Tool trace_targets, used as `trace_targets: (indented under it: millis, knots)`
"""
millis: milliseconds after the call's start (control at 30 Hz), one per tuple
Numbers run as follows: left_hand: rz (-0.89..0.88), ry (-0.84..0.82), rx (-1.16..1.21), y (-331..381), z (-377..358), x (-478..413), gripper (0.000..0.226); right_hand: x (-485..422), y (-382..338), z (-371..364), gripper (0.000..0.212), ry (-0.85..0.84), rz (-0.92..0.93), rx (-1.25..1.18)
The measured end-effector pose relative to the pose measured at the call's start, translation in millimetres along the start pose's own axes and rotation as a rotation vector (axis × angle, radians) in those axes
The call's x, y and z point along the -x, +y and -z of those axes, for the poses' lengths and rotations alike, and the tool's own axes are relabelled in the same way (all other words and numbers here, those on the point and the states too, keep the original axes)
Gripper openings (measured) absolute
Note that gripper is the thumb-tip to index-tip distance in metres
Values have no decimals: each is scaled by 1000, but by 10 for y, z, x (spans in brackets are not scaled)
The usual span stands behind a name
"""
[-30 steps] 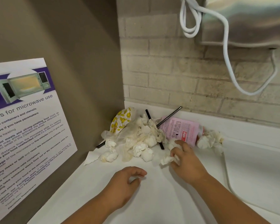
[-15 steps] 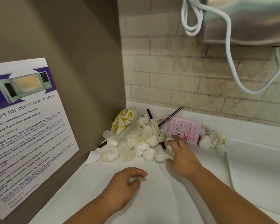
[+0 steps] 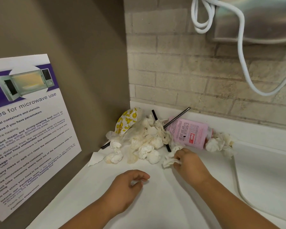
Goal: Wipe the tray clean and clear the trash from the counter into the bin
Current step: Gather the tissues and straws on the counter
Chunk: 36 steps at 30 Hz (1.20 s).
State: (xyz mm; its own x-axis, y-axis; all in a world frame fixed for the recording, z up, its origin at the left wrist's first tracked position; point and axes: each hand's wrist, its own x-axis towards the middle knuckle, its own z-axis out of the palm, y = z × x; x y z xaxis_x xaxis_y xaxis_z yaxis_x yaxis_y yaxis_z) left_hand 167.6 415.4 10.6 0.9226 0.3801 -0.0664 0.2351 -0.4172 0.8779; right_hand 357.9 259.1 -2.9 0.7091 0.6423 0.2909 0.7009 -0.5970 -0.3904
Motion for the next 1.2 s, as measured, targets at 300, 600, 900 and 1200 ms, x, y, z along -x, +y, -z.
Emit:
trace_targets:
  millis: [300,600,900,1200]
  knots:
    - [-18,-48,-25,70,-91,-36,31,-51,136,15,20,-196,-7,82]
    - [-49,-150,62,69,-117,-89,67,121,-271,72,12,-184,-139,-321]
    - [-57,-19,205,169,-210,-65,33,268,-597,130,9,-375,-208,-826]
    - [63,149,82,-43,78,8,13,-146,-504,-75,35,-203,68,-238]
